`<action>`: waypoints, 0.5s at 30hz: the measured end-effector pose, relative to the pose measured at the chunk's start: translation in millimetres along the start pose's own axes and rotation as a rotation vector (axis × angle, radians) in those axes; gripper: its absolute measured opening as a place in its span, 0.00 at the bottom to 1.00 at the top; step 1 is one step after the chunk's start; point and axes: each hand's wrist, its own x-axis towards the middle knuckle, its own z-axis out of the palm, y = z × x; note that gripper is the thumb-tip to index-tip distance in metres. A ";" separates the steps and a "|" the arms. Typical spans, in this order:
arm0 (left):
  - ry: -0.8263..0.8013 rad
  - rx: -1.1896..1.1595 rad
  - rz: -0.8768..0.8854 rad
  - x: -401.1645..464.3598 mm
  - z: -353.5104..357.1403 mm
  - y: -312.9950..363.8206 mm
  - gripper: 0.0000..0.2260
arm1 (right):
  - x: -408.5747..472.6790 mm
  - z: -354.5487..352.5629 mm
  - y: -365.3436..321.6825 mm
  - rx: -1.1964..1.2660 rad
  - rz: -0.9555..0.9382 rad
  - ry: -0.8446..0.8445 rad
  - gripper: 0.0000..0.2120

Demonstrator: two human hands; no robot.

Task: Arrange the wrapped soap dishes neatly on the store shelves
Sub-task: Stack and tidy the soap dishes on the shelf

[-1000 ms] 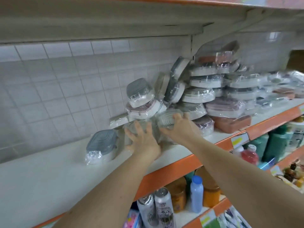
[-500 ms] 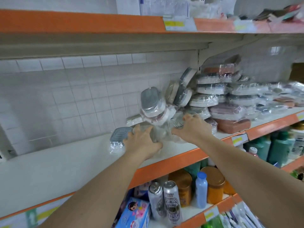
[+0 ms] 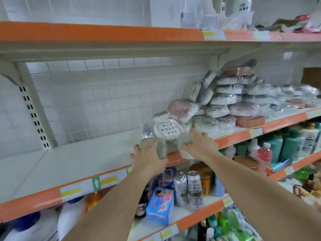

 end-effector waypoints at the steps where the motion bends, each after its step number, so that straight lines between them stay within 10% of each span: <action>1: 0.013 0.009 -0.003 3.6 1.3 -0.9 0.29 | 2.9 1.0 0.1 -0.011 -0.004 0.010 0.33; 15: 0.192 0.124 -0.149 49.5 -29.6 -27.4 0.27 | 72.3 -17.8 -22.7 -0.077 -0.067 0.024 0.29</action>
